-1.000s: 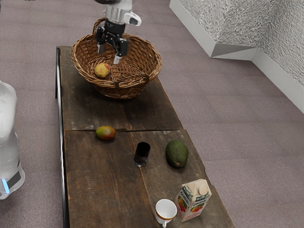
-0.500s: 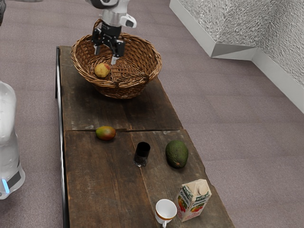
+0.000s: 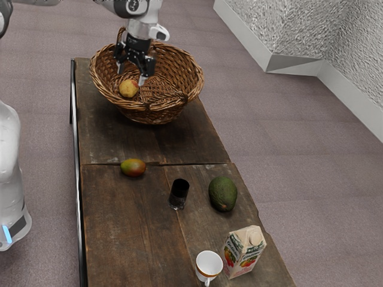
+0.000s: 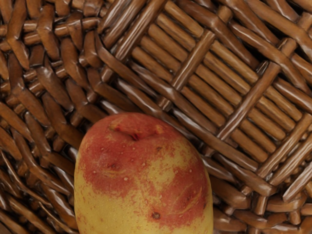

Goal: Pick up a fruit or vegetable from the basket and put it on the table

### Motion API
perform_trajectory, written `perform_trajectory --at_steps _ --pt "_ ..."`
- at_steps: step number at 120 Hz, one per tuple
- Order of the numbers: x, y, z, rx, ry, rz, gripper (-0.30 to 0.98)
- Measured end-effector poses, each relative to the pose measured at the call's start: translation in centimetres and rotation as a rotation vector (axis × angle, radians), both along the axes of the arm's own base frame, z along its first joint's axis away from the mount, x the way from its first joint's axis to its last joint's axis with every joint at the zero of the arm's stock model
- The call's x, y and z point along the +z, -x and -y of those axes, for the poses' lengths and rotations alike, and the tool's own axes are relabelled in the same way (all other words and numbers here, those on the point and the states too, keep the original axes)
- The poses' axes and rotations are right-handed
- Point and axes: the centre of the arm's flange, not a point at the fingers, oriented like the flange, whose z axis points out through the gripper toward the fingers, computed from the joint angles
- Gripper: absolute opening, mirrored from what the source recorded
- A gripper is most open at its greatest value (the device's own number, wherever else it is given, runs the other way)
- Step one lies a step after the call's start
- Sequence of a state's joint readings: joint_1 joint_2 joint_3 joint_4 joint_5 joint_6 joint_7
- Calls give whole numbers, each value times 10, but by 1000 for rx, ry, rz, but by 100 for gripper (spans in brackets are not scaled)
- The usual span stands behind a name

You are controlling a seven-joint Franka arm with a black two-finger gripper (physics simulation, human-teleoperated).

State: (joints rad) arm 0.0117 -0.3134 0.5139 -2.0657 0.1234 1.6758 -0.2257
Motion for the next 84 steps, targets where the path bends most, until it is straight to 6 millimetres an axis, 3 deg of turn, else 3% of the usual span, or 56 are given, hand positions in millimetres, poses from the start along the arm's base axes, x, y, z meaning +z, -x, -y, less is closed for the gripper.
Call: perform_trajectory --at_steps 84 --pt "-20 1 -4 9 1 8 69"
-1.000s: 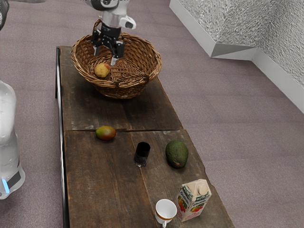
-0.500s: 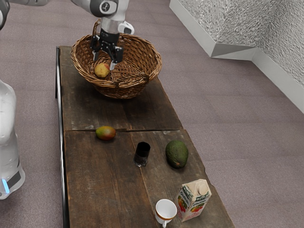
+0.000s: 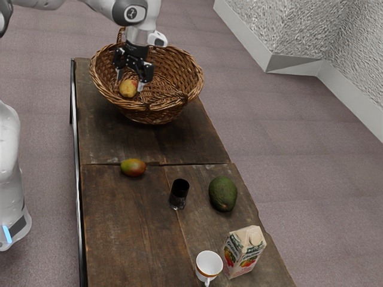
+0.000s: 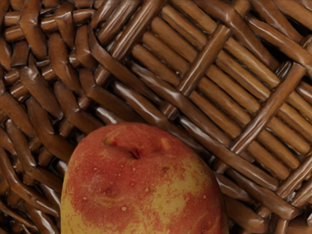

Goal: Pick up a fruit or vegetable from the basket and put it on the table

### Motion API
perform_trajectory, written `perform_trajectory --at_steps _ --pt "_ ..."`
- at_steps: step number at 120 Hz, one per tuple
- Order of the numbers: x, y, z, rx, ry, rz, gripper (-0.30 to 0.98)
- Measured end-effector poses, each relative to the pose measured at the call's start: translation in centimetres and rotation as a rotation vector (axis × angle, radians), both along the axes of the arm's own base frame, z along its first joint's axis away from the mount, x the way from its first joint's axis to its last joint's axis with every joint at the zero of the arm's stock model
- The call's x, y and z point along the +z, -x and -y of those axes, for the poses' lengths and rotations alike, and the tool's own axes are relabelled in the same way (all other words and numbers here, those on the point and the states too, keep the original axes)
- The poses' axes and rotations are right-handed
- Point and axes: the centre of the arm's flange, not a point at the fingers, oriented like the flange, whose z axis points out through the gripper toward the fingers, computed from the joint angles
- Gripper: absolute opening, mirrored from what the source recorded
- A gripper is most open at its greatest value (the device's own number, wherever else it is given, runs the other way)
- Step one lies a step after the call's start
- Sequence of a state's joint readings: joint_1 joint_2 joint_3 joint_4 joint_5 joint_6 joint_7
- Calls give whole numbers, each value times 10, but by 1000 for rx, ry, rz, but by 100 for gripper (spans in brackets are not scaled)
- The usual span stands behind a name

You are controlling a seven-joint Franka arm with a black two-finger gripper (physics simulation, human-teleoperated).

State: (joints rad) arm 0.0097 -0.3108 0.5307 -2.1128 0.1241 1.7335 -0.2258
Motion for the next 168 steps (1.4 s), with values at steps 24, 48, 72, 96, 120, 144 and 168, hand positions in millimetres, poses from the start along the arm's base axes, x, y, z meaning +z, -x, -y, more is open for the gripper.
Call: perform_trajectory --at_steps 24,48,72,96,120,144,168 --pt "-6 0 -3 6 1 -11 69" --pt "-16 -4 -2 5 -2 -21 63" --pt "-17 -6 -5 10 -11 -12 36" --pt "-16 -4 -12 23 -17 -4 35" --pt "22 -10 -3 -3 -50 73 34" --pt "104 -53 37 -115 -118 214 33" --pt "155 -88 111 -280 -133 284 33"
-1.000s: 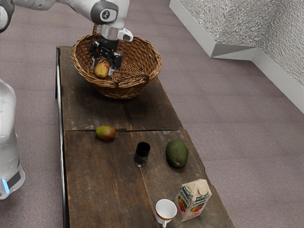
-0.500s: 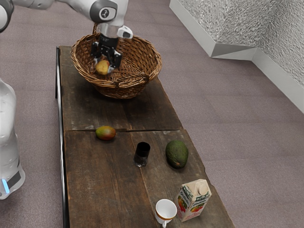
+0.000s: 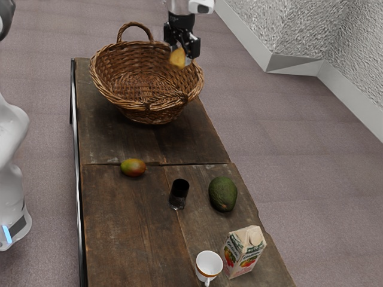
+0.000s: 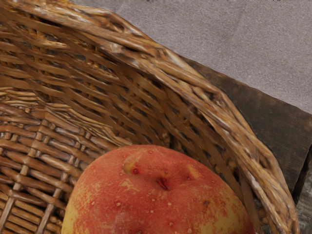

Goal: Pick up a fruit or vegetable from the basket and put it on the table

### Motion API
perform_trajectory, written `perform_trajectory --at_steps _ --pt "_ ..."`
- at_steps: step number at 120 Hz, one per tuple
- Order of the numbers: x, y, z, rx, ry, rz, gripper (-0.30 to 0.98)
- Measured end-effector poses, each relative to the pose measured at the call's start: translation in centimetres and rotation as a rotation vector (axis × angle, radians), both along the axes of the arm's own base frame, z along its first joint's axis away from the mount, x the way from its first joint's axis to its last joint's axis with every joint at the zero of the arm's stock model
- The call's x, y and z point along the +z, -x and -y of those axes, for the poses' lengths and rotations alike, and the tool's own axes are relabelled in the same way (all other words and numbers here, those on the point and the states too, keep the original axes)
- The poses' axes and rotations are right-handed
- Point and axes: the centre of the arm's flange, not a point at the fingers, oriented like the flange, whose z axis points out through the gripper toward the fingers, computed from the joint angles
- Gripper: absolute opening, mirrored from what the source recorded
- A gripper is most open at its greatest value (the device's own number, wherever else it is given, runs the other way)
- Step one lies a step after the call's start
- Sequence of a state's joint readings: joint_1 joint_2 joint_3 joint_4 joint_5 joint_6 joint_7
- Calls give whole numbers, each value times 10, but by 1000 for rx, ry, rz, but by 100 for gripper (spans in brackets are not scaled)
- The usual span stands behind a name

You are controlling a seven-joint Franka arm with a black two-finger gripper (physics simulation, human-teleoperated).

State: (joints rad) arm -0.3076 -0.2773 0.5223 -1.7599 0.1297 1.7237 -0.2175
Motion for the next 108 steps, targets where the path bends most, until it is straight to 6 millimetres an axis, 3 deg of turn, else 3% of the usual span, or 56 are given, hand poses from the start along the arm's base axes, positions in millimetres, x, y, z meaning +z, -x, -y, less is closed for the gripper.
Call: perform_trajectory --at_steps 41,55,85,108 --pt "7 -27 108 -199 -40 -56 33" --pt "-4 -36 140 -252 -47 -87 33" --pt "-20 -51 176 -311 -60 -125 33" --pt "-22 -56 184 -322 -57 -129 34"
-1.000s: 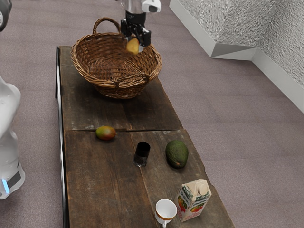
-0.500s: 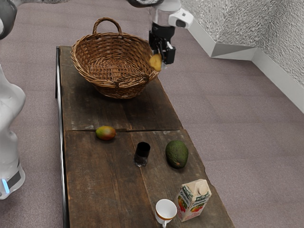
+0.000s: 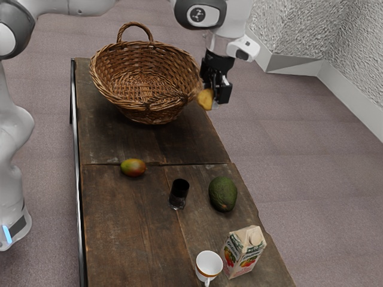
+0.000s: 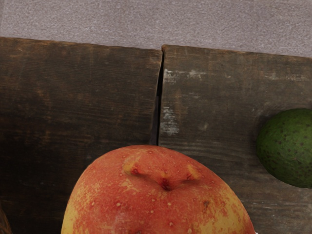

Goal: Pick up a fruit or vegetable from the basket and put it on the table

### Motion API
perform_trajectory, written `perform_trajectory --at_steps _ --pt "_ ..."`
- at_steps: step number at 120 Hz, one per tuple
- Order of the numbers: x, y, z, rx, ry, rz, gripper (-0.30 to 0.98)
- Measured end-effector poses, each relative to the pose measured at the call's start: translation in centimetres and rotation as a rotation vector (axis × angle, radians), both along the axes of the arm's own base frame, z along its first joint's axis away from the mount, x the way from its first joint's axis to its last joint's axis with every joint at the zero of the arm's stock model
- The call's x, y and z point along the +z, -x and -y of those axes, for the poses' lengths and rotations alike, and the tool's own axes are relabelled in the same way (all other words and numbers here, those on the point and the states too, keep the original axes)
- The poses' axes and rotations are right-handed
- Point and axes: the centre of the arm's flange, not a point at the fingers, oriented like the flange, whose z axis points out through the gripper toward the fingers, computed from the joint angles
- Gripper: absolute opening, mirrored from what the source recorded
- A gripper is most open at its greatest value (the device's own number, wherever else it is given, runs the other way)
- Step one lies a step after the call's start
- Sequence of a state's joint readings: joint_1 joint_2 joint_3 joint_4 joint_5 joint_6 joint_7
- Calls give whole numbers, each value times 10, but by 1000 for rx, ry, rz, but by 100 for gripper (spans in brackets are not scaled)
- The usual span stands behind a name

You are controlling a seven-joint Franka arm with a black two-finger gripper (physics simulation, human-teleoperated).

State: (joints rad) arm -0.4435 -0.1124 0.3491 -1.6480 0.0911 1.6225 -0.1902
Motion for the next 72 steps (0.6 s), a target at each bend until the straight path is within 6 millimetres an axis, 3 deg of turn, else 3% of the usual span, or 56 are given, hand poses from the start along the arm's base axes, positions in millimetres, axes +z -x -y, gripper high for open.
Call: perform_trajectory --at_steps 31,72 --pt "5 4 9 -20 10 5 61" --pt "3 5 5 -16 10 -3 68"
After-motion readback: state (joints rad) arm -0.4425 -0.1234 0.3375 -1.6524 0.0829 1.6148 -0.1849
